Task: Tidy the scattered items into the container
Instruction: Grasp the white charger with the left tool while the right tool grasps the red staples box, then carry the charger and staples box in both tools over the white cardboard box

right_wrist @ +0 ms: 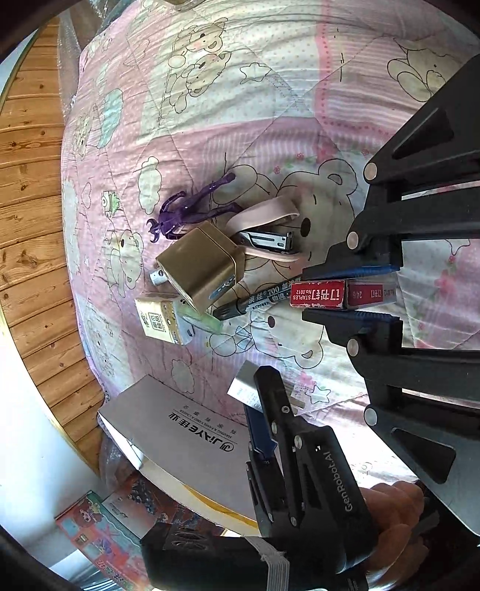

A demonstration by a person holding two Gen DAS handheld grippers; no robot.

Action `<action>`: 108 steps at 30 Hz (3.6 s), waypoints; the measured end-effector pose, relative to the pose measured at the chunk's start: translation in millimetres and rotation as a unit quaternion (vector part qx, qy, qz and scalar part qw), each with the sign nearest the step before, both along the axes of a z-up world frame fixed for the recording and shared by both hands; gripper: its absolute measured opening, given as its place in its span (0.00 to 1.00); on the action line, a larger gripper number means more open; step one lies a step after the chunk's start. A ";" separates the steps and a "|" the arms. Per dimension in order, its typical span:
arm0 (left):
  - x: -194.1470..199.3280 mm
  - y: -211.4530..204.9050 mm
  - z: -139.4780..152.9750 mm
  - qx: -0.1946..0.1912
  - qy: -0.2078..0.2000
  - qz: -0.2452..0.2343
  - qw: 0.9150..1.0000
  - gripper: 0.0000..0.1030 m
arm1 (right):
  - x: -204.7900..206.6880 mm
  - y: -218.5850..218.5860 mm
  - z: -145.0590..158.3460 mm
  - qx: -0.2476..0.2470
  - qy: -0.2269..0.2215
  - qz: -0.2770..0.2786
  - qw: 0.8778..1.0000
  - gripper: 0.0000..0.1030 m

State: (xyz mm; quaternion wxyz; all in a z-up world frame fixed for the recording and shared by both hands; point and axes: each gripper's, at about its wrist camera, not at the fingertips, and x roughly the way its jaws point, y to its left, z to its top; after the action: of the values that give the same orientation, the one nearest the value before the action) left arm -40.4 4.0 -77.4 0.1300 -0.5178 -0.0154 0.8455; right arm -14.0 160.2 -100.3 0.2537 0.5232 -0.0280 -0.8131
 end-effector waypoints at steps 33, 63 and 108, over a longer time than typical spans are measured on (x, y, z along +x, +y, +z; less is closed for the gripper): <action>0.8 -60.4 95.4 0.063 0.095 0.099 0.988 0.30 | 25.1 -58.5 60.3 -0.028 0.085 0.023 0.996 0.15; -23.1 -192.5 124.3 0.135 0.136 0.218 0.957 0.30 | -6.6 -194.7 126.6 -0.021 0.116 0.089 0.989 0.15; -42.7 -275.3 95.2 0.147 0.111 0.310 0.933 0.30 | -75.1 -297.5 119.9 0.018 0.084 0.155 0.984 0.15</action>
State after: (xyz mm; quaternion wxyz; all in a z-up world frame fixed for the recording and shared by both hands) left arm -83.1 -271.2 17.9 -0.0627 -0.3648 -0.2848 0.8842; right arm -89.1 -137.3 19.6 0.3690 0.4552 0.0899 -0.8053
